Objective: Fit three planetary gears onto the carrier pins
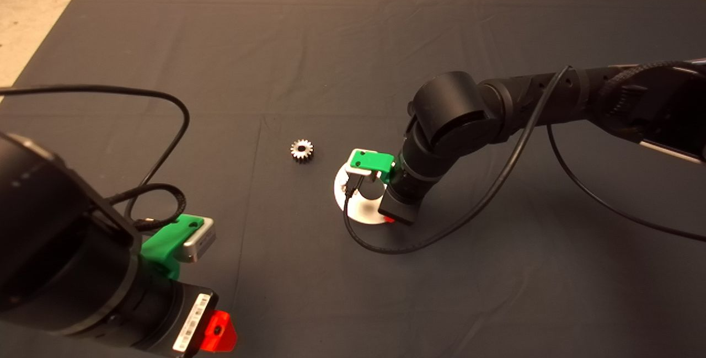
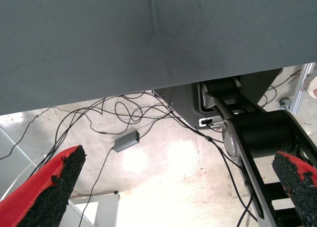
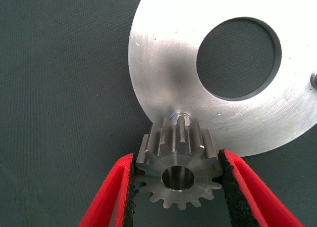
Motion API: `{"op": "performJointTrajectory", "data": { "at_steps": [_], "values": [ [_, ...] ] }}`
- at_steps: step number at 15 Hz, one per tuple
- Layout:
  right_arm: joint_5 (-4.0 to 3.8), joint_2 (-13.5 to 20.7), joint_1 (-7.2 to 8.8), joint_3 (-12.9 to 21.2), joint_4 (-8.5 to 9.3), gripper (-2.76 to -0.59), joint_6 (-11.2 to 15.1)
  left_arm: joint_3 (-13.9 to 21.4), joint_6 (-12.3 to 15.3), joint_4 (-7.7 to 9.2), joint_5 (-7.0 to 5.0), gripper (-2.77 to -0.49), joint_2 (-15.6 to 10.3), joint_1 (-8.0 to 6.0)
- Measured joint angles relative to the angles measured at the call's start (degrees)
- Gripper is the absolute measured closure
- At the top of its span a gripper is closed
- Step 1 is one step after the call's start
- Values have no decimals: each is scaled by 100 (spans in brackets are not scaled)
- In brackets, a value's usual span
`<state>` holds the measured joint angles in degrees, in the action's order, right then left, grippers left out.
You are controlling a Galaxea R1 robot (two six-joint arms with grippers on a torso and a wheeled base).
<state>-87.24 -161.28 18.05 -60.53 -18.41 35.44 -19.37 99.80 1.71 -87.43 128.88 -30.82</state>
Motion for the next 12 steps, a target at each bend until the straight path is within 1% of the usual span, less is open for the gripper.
{"op": "performJointTrajectory", "data": {
  "at_steps": [2,4,12],
  "values": [
    [-6,-10,0,0,0,-104,-2,0,0,0,-1,-275,0,0],
    [-45,-60,-1,0,-5,-104,-2,0,0,-2,0,-275,1,0],
    [-41,-182,-6,-2,-17,-104,-2,0,0,-2,-2,-275,0,0]
  ]
}}
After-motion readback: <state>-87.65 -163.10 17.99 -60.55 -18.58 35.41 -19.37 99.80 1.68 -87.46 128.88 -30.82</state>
